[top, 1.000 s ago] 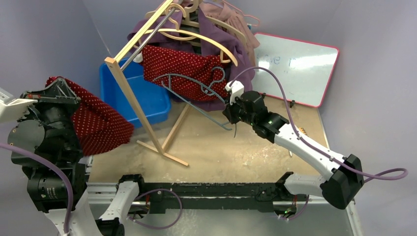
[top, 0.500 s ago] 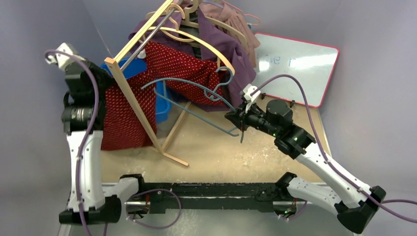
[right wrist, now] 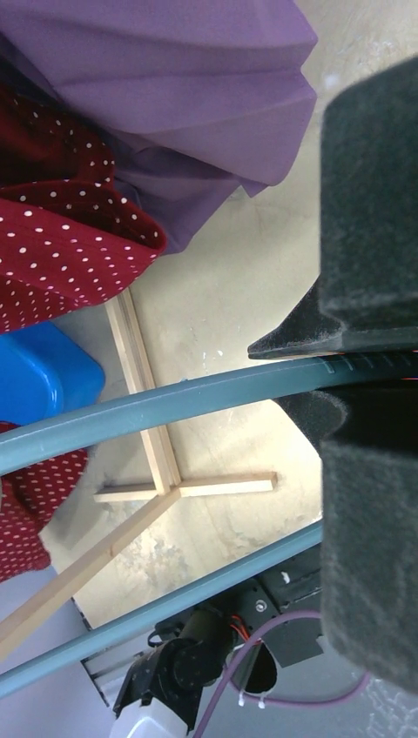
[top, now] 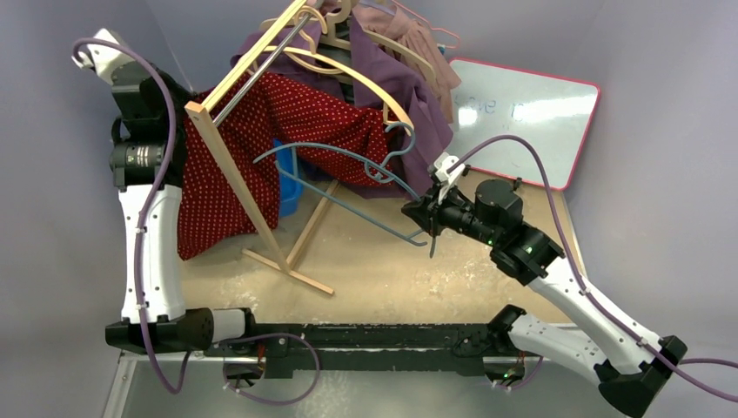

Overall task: Remove the skirt from the hanger
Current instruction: Place the skirt in the bin.

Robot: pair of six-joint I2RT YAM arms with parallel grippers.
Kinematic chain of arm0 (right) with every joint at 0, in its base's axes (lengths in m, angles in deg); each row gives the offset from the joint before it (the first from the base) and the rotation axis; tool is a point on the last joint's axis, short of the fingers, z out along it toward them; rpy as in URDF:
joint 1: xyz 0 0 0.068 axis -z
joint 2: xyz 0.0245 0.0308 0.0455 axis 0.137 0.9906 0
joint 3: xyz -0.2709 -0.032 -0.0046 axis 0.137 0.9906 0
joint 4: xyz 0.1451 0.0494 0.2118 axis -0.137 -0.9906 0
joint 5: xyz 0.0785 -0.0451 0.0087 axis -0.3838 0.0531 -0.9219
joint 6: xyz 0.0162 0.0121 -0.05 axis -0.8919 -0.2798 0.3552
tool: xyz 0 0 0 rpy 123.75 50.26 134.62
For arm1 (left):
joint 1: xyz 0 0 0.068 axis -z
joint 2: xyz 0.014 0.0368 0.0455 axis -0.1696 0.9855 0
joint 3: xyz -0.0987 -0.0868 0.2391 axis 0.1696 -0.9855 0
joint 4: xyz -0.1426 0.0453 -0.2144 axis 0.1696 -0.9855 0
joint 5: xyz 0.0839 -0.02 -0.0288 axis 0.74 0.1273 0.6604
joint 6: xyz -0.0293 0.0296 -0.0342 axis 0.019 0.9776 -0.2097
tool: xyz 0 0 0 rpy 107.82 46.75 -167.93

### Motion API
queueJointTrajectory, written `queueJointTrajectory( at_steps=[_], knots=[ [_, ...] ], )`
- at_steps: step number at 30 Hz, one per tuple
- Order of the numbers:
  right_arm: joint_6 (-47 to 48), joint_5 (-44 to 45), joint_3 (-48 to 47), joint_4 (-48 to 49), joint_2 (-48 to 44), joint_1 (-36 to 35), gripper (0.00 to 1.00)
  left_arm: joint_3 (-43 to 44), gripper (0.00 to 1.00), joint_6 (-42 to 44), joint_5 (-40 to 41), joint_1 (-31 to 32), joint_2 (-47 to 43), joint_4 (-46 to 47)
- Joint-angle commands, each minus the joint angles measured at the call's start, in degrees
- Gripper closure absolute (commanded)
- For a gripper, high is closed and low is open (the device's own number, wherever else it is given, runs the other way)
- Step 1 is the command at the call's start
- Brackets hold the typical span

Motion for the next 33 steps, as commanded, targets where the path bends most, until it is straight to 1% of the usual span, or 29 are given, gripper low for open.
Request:
queueJointTrajectory(
  at_steps=[1,3,7,11,14,17,20,27,30,33],
  knots=[
    [0.0,1.6,-1.0,0.6,-1.3,0.2,1.0,8.9,1.0,1.6,6.3,-0.2,1.2,8.4],
    [-0.2,2.0,-0.8,0.3,-1.8,0.2,1.0,11.8,1.0,2.4,8.0,-0.2,2.4,9.0],
    [-0.2,2.4,-0.9,1.1,-2.4,0.2,1.0,17.1,1.0,2.8,8.0,-0.2,4.5,9.4],
    [-0.1,2.3,-1.8,0.9,-1.3,0.2,1.0,15.4,1.0,1.5,6.6,-0.2,4.8,12.8],
    [-0.2,2.8,-1.8,1.6,-1.0,0.2,1.0,16.6,1.0,0.5,4.7,-0.2,7.0,13.5],
    [-0.4,3.6,-1.8,2.3,-0.7,0.2,1.0,18.6,1.0,-1.7,1.5,-0.3,9.6,13.6],
    [-0.6,3.7,-1.9,1.9,-0.6,0.2,1.0,18.4,1.0,-5.6,-2.7,-0.2,10.4,15.4],
    [-0.6,3.8,-2.0,1.9,-0.7,0.2,1.0,15.2,1.0,-15.7,-17.7,-0.3,11.5,21.5],
    [-0.6,3.8,-2.0,1.4,-0.4,0.2,1.0,15.9,1.0,-17.0,-20.9,-0.4,11.7,22.2],
    [-0.5,3.7,-2.0,1.6,-0.1,0.2,1.0,15.3,1.0,-16.3,-22.0,-0.7,10.8,21.8]
  ],
)
